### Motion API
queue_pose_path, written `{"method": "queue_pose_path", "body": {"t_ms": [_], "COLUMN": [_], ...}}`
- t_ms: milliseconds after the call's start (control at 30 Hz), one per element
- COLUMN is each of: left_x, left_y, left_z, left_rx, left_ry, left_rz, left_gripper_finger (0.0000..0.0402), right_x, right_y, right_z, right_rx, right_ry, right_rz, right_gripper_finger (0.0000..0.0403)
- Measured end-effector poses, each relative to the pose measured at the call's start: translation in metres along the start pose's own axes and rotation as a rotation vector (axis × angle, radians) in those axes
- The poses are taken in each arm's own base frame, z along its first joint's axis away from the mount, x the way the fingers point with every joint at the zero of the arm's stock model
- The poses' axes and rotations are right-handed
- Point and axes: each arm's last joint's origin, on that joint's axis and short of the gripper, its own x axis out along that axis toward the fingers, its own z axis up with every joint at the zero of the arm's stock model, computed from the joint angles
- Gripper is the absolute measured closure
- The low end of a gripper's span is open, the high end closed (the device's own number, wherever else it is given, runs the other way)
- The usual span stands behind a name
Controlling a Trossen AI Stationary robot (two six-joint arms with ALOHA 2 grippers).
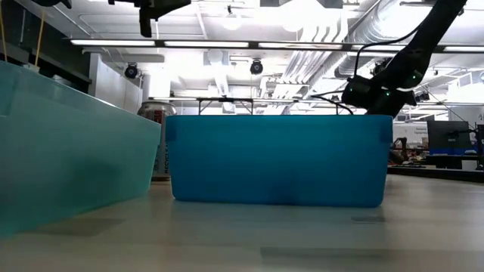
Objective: Sort candy
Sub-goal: Put the brown-white chocolate into the blue bin
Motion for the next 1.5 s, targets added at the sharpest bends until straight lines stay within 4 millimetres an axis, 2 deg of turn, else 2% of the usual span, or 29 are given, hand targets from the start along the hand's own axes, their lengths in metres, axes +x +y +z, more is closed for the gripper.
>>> {"method": "queue_pose_path", "body": {"t_ms": [233, 333, 633, 800, 933, 1100, 1267, 1367, 1500], "left_x": [0.001, 0.001, 0.001, 0.001, 0.001, 0.001, 0.002, 0.002, 0.002], "left_y": [0.004, 0.004, 0.004, 0.004, 0.004, 0.004, 0.007, 0.008, 0.008], "left_z": [0.002, 0.002, 0.002, 0.002, 0.002, 0.002, 0.003, 0.004, 0.004], "left_rx": [0.003, 0.004, 0.005, 0.007, 0.006, 0.006, 0.007, -0.001, -0.028], "left_ry": [-0.011, -0.011, -0.01, -0.009, -0.009, -0.009, -0.015, -0.019, -0.02], "left_rz": [0.02, 0.021, 0.02, 0.018, 0.018, 0.018, 0.03, 0.036, 0.036], "left_gripper_finger": [0.025, 0.025, 0.025, 0.025, 0.025, 0.025, 0.025, 0.025, 0.025], "right_x": [-0.002, -0.009, -0.055, -0.076, -0.082, -0.088, -0.091, -0.084, -0.069], "right_y": [-0.007, -0.011, -0.021, -0.009, 0.002, 0.028, 0.052, 0.058, 0.056], "right_z": [-0.001, -0.003, -0.019, -0.025, -0.035, -0.045, -0.039, -0.032, -0.025], "right_rx": [-0.034, -0.054, -0.12, -0.148, -0.191, -0.332, -0.476, -0.48, -0.43], "right_ry": [0.037, 0.061, 0.083, 0.025, 0.02, 0.026, -0.049, -0.06, -0.026], "right_rz": [-0.055, -0.09, -0.238, -0.108, -0.06, -0.163, -0.325, -0.363, -0.41], "right_gripper_finger": [0.0402, 0.0402, 0.0403, 0.0402, 0.0402, 0.0402, 0.04, 0.0379, 0.0319]}}
